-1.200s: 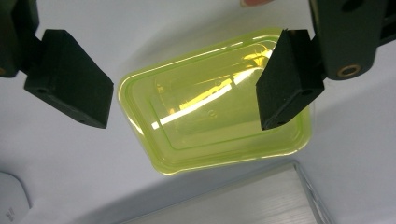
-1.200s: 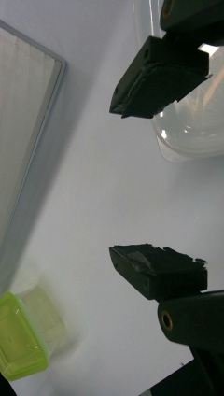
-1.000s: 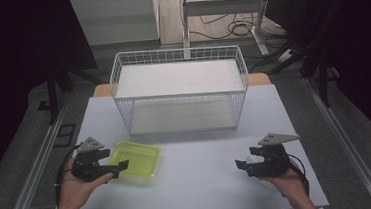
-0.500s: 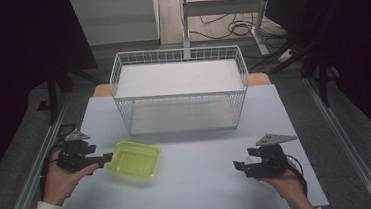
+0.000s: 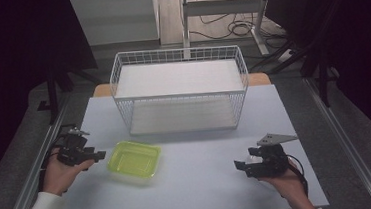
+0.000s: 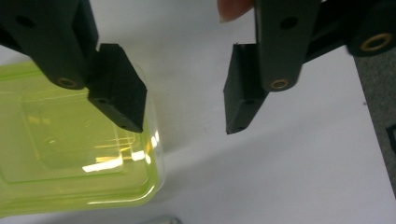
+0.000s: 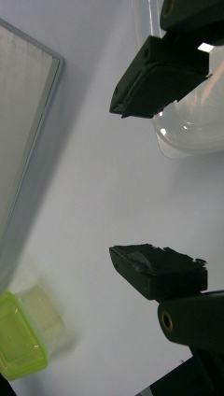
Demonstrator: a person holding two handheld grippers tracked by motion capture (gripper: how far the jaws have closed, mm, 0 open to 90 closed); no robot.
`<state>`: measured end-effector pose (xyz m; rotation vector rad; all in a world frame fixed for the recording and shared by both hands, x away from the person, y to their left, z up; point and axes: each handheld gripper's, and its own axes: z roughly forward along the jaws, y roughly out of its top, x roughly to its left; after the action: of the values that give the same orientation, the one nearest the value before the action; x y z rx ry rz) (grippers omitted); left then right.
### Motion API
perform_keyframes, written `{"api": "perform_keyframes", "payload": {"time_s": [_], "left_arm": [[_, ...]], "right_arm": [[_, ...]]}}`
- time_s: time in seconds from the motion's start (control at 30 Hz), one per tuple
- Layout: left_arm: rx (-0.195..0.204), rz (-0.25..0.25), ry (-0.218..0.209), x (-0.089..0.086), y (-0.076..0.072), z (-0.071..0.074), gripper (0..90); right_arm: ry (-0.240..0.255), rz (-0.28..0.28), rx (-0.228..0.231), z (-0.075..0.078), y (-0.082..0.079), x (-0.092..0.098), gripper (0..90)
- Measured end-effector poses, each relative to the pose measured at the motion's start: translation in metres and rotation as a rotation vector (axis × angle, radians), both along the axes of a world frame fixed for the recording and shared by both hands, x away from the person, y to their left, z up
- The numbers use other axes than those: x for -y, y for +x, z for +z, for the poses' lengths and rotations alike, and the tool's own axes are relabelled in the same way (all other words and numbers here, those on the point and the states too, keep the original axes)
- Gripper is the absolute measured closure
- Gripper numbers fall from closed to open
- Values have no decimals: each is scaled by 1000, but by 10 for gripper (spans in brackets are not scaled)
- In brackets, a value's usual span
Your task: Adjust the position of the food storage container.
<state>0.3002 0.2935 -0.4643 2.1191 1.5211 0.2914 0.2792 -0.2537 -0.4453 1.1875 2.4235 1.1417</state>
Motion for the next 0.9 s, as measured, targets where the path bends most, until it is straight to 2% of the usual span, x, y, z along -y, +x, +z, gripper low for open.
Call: {"api": "perform_keyframes", "payload": {"time_s": [0.07, 0.13, 0.2, 0.23, 0.4, 0.5, 0.73, 0.77, 0.83, 0.9], "left_arm": [[-28, 10, 3, -2, 4, -4, 531], [-66, 11, 3, -2, 9, -10, 626], [-76, 6, 6, -2, 10, -11, 706], [-102, 4, -4, -1, 12, -16, 765], [-132, -25, -15, 4, 12, -22, 872], [-137, -45, -14, 9, 10, -24, 886], [-152, -52, -28, 11, 10, -27, 897], [-156, -57, -49, 12, 9, -26, 897], [-153, -72, -63, 16, 6, -25, 898], [-156, -83, -61, 18, 5, -24, 898]], "right_arm": [[0, 0, -1, 0, 0, 0, 260], [-1, 1, -3, 0, 0, -1, 260], [-2, 1, -4, 0, 0, 0, 260], [-3, 0, -6, -1, 0, 0, 260], [-4, -2, -8, -1, 0, 1, 259], [-2, -2, -9, 0, 0, 2, 259], [-3, -13, -8, 0, 1, 4, 258], [-3, -12, -8, 1, 1, 3, 258], [-2, -10, -5, 2, 0, 3, 258], [-1, -9, -4, 2, 0, 2, 258]]}}
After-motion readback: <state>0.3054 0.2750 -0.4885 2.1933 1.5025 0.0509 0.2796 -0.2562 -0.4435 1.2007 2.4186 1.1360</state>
